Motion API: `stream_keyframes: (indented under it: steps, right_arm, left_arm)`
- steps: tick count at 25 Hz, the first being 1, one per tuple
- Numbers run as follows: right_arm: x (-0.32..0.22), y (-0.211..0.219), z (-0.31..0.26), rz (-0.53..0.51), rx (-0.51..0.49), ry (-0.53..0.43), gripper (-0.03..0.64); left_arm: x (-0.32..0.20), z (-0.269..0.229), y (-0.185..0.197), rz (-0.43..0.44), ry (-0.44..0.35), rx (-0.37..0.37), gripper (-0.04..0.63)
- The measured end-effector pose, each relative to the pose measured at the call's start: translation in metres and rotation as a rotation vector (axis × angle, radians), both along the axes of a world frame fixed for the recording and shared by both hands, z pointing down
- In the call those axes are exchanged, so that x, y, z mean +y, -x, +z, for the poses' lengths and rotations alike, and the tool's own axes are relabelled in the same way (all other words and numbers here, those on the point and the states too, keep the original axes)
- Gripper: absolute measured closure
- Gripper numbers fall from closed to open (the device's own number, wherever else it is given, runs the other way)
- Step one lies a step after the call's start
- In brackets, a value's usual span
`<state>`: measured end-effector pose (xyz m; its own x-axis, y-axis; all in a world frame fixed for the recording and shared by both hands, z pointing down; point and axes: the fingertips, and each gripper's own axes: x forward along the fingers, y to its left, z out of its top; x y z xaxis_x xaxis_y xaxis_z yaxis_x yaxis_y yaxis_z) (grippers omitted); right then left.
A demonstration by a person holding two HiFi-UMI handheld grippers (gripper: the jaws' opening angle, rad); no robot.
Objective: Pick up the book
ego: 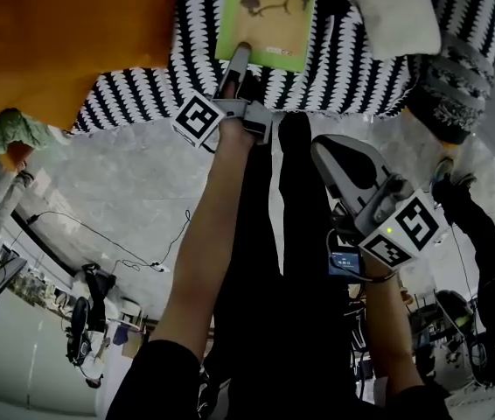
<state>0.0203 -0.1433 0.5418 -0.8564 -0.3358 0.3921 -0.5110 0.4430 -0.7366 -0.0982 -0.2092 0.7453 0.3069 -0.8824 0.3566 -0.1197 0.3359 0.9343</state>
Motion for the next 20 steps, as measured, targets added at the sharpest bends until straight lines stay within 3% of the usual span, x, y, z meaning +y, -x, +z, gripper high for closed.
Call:
stream_keyframes:
  steps: [4, 7, 12, 20]
  right_arm:
    - [0.005, -0.027, -0.002, 0.025, -0.027, -0.043, 0.600]
    - [0.001, -0.033, -0.023, 0.039, -0.033, -0.077, 0.600]
    - [-0.005, -0.025, -0.072, 0.071, -0.004, -0.108, 0.600]
    - [0.001, -0.067, -0.127, 0.114, 0.008, -0.158, 0.600]
  left_arm:
    - [-0.003, -0.020, -0.024, 0.012, -0.052, 0.014, 0.442]
    - [-0.012, -0.059, -0.032, -0.009, -0.088, 0.071, 0.442]
    - [-0.016, -0.121, -0.022, -0.024, -0.110, 0.127, 0.442]
    - [-0.008, -0.193, -0.049, -0.014, -0.138, 0.154, 0.442]
